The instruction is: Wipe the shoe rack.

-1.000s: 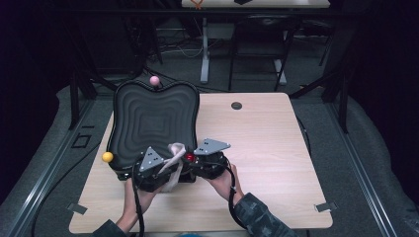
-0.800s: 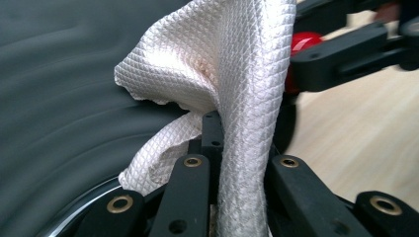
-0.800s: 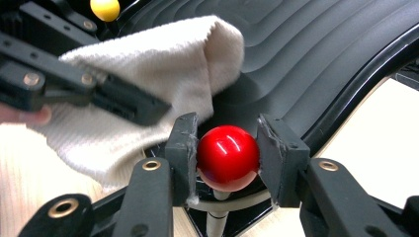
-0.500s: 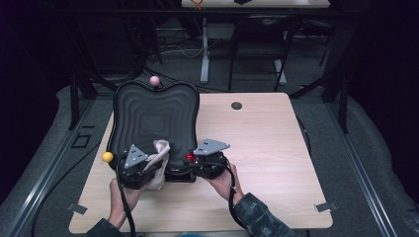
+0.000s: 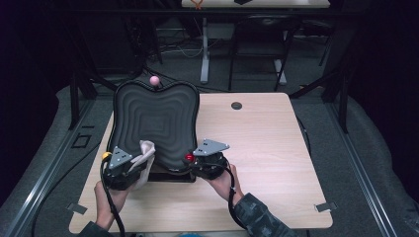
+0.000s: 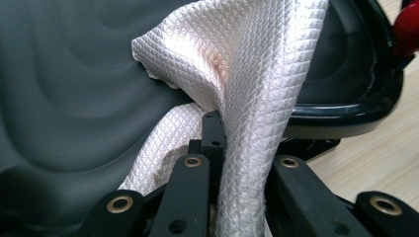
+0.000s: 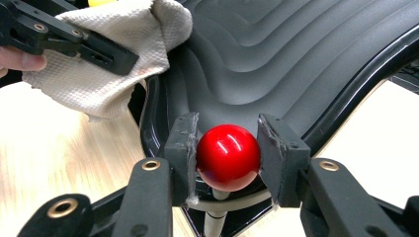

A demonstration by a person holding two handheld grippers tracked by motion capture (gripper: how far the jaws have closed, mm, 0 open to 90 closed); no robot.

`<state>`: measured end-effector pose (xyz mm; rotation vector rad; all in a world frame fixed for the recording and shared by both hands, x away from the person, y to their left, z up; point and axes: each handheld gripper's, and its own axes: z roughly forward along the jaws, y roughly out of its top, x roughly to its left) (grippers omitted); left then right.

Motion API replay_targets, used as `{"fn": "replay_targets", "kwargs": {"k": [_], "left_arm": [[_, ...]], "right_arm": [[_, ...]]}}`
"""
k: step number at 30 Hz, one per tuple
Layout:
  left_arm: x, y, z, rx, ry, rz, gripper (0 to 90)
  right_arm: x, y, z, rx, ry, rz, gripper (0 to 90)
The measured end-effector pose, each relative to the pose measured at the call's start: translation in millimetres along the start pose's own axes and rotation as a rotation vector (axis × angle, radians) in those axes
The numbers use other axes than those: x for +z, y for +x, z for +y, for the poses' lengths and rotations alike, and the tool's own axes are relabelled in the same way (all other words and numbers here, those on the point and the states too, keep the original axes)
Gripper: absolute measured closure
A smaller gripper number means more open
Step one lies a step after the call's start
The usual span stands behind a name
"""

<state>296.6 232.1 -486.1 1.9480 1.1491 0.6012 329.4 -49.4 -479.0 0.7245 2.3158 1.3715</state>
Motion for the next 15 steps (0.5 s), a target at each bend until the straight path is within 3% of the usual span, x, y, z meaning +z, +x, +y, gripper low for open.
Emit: {"fn": "replay_targets", "kwargs": {"k": [5,15], "left_arm": [[-5.0,5.5,-2.9,-0.029,-0.008,0.005,83.2],[-20.6,22.0,-8.9,-0.075,-0.024,0.063,83.1]], "right_arm": [[0.1,0.5,-0.1,-0.002,-0.002,-0.003,60.4],[0.1,1.0,-0.5,-0.013,-0.002,-0.009,60.4]]}}
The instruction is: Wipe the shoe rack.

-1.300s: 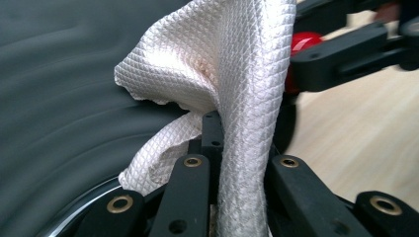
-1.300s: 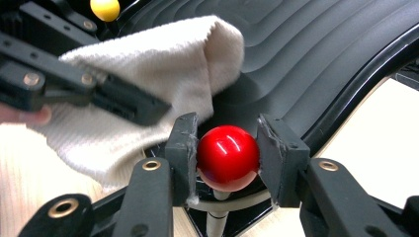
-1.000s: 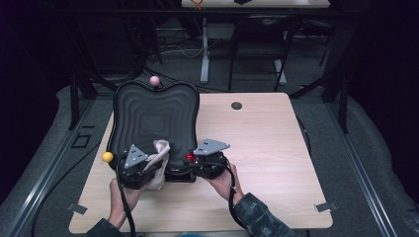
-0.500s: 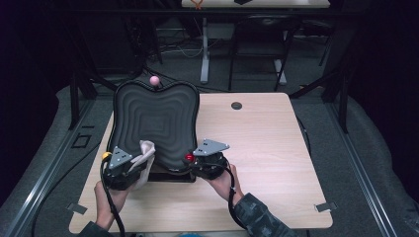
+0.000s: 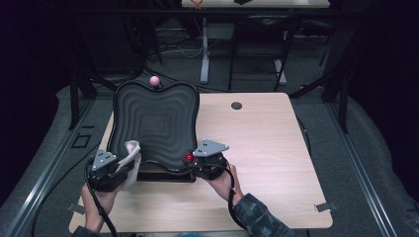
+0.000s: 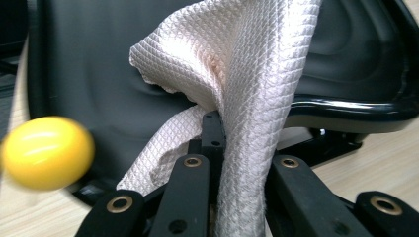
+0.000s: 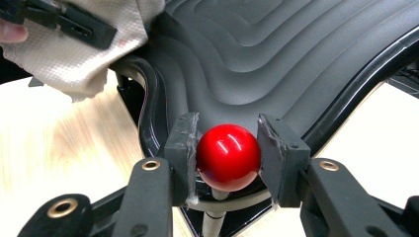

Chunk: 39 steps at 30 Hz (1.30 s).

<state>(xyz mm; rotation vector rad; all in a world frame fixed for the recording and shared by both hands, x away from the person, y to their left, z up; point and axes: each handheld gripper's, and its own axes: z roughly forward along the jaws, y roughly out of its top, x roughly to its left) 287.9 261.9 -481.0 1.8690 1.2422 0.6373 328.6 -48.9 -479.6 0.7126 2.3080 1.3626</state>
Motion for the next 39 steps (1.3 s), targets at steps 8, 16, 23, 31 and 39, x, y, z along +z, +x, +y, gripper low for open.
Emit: {"fn": "replay_targets", "kwargs": {"k": [8,16,23,31,39], "left_arm": [[-7.7,13.4,-3.5,-0.019,0.01,0.029,83.0],[-12.2,27.6,-8.8,-0.036,0.032,0.095,83.1],[-11.8,28.5,-9.3,-0.051,0.039,0.121,83.1],[-10.9,18.2,-7.0,-0.062,0.017,0.081,83.2],[-4.2,3.9,-1.6,-0.054,0.014,0.058,83.1]], "right_arm": [[0.2,0.2,-0.1,-0.004,0.0,-0.001,60.4],[0.3,0.6,0.2,-0.005,0.005,-0.004,60.3],[0.4,0.7,0.3,-0.006,0.007,-0.006,60.3],[0.7,0.3,0.2,0.0,0.006,-0.001,60.3],[1.2,0.6,0.0,0.002,0.006,-0.002,60.2]]}}
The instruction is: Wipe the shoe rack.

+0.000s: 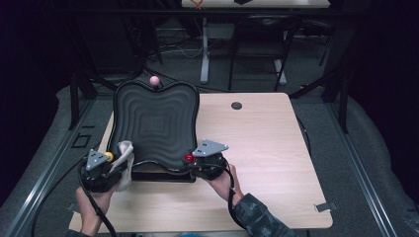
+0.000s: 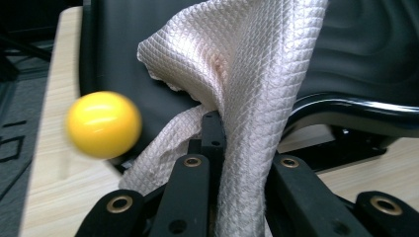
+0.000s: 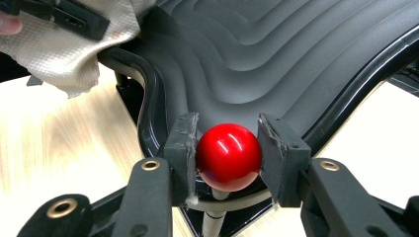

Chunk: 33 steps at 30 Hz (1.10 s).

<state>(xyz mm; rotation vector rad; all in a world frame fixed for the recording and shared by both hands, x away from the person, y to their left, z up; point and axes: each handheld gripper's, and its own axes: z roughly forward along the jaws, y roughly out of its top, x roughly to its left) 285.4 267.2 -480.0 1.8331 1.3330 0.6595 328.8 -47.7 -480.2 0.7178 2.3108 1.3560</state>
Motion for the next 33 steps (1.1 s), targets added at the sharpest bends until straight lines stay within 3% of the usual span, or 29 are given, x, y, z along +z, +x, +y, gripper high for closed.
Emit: {"fn": "replay_targets", "kwargs": {"k": [5,17,26,33], "left_arm": [[10.3,-14.7,5.8,0.032,0.0,-0.014,83.1],[22.8,-31.1,12.1,0.049,-0.014,-0.026,83.0],[29.0,-51.3,13.7,0.088,-0.009,-0.078,83.0],[33.2,-71.4,14.9,0.118,-0.015,-0.142,82.9]], "right_arm": [[0.2,-0.1,-0.1,0.001,0.0,0.001,60.1],[0.6,0.3,-0.3,0.005,0.0,-0.001,60.1],[0.8,0.2,-0.5,0.002,0.0,-0.002,60.0],[1.0,0.0,-0.6,0.003,0.001,-0.001,60.0]]}}
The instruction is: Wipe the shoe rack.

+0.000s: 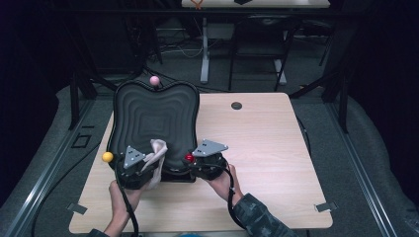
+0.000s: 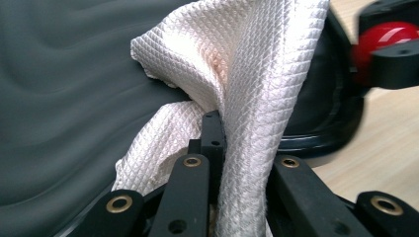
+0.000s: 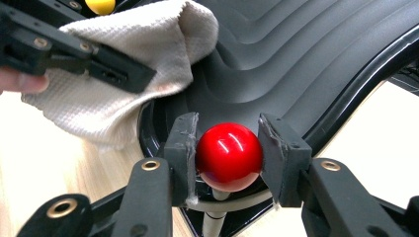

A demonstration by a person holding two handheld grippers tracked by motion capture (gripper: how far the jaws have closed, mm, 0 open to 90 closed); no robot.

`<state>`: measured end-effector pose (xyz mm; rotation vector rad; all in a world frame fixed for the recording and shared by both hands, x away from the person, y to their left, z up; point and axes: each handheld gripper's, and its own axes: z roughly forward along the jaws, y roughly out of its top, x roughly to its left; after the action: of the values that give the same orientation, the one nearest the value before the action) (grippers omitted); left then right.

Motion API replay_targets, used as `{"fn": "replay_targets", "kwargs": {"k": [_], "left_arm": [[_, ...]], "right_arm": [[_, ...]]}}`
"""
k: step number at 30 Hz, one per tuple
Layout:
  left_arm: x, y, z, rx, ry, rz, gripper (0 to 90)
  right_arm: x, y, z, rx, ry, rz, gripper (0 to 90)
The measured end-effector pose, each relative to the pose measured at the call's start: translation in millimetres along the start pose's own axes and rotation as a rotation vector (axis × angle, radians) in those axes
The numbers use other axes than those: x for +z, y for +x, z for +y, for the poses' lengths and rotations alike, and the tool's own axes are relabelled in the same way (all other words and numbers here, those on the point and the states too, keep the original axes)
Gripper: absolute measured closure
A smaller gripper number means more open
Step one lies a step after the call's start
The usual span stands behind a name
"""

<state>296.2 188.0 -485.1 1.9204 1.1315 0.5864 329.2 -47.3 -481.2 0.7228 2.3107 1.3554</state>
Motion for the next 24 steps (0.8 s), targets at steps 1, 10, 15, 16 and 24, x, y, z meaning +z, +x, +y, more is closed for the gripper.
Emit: {"fn": "replay_targets", "kwargs": {"k": [1,10,15,16,24], "left_arm": [[0.9,-5.0,1.0,0.001,-0.008,-0.013,82.9],[6.5,-22.8,5.8,0.012,-0.017,-0.08,82.9],[11.7,-36.5,7.6,0.052,-0.015,-0.104,82.8],[13.1,-40.2,7.8,0.063,-0.016,-0.102,82.8],[14.5,-41.0,7.8,0.057,-0.018,-0.111,82.8]], "right_arm": [[0.0,0.0,0.0,0.001,0.001,0.0,59.9],[0.2,-0.1,-0.2,0.0,0.001,0.001,59.9],[0.3,0.0,-0.3,0.0,0.001,0.001,59.9],[0.3,0.0,-0.3,-0.002,0.002,0.0,59.9],[0.5,0.0,-0.4,-0.002,0.001,0.001,59.8]]}}
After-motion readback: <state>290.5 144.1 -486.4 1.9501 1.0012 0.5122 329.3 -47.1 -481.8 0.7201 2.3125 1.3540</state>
